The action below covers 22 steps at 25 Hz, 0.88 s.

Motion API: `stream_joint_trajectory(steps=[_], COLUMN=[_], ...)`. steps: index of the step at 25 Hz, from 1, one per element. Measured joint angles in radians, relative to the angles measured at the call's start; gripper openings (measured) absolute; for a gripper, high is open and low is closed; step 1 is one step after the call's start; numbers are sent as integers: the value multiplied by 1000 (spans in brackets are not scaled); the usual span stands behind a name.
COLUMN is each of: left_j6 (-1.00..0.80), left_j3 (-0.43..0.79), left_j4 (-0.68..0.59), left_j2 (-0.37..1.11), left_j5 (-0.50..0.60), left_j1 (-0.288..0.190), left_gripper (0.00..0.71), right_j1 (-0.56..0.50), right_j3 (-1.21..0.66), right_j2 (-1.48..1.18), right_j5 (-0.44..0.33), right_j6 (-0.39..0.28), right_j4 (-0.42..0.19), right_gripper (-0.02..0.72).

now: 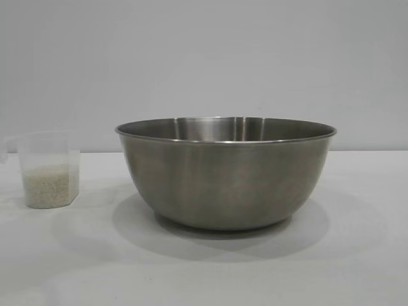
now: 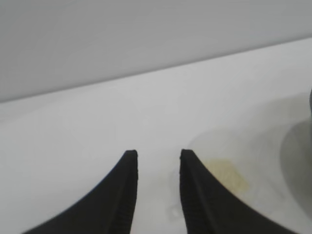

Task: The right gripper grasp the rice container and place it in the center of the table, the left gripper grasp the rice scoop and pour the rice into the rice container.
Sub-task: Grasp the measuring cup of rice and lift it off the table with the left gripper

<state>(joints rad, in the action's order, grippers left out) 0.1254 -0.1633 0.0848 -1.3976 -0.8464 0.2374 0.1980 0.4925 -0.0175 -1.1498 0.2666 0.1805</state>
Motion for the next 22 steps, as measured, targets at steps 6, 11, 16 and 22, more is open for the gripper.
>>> stream_joint_trajectory(steps=[6, 11, 16, 22], left_j6=[-7, -41, -52, -87], left_j3=[1, 1, -11, -24], left_j4=[0, -4, -48, -2], left_j2=[-196, -383, -537, -567], left_j5=[-115, -263, -289, -292], left_j1=[0, 0, 0, 0], left_gripper=[181, 181, 181, 181], right_j1=[0, 0, 0, 0], right_j3=[0, 0, 0, 0], right_j2=[0, 0, 0, 0], right_j5=[0, 0, 0, 0], right_j6=[0, 0, 0, 0], right_j4=[0, 0, 0, 0], right_gripper=[356, 356, 356, 356])
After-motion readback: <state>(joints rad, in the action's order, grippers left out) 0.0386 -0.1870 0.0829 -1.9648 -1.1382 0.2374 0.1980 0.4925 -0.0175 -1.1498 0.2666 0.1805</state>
